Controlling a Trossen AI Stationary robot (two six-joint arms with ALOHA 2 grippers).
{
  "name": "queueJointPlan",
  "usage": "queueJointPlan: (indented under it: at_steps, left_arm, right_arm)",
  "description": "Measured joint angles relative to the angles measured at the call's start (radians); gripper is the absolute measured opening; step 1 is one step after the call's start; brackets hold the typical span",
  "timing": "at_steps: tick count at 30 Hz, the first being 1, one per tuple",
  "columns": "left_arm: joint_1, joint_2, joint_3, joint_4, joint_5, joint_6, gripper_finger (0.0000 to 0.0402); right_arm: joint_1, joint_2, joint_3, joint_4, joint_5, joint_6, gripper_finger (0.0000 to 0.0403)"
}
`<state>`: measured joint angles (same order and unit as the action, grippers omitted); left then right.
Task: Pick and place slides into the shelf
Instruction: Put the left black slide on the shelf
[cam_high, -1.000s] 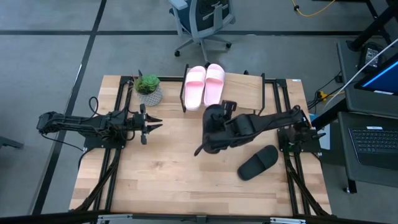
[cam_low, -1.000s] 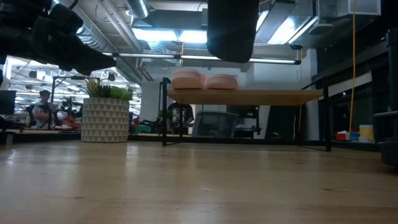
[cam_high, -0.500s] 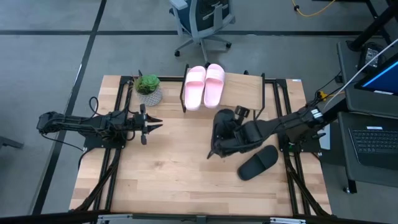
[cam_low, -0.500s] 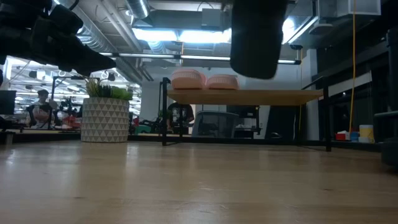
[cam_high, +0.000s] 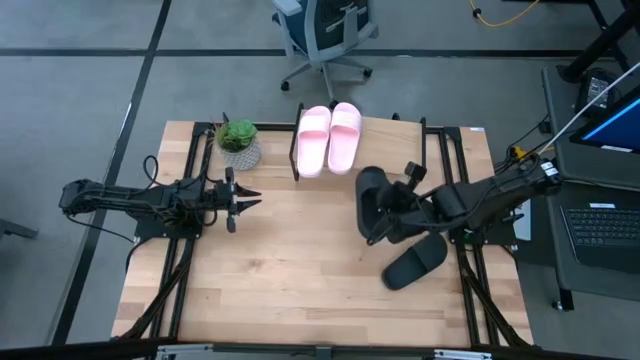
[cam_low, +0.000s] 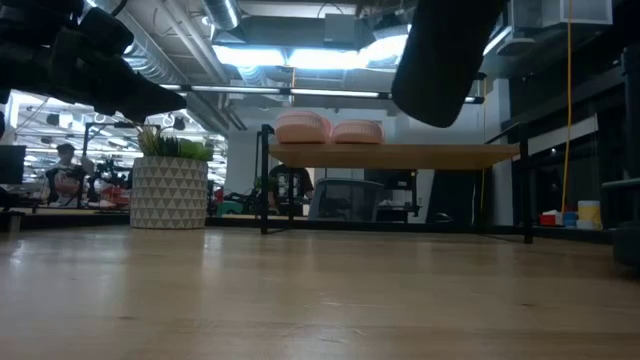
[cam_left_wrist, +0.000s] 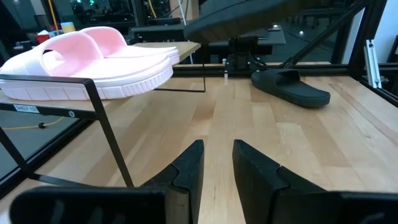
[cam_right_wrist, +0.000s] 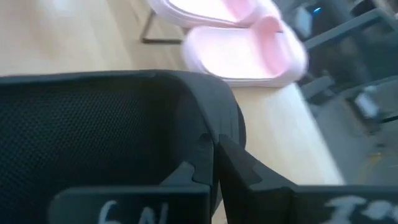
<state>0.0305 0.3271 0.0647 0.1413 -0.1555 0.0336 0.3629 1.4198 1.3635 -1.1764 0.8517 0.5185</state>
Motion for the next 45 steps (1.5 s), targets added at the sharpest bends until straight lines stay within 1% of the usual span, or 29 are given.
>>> queueJointPlan:
  at_steps: [3, 7, 13, 22, 36, 45]
  left_arm:
    - [0.000, 0.000, 0.000, 0.000, 0.000, 0.002, 0.0078]
    - [0.000, 0.000, 0.000, 0.000, 0.000, 0.002, 0.0078]
    - [0.000, 0.000, 0.000, 0.000, -0.016, 0.002, 0.0078]
    - [0.000, 0.000, 0.000, 0.001, -0.017, 0.003, 0.0078]
    - [0.000, 0.000, 0.000, 0.001, -0.019, 0.003, 0.0078]
    - [0.000, 0.000, 0.002, 0.001, -0.019, 0.004, 0.0078]
  right_arm:
    - [-0.023, -0.002, -0.002, -0.011, 0.039, -0.063, 0.0011]
    - [-0.067, -0.002, -0.001, -0.010, 0.065, -0.161, 0.0011]
    - [-0.127, -0.001, -0.001, -0.009, 0.098, -0.252, 0.0011]
    - [-0.218, -0.001, -0.001, 0.022, 0.098, -0.405, 0.0011]
    - [-0.365, 0.002, 0.000, 0.144, 0.090, -0.629, 0.0011]
    - [-0.453, 0.016, 0.000, 0.164, 0.024, -0.662, 0.0011]
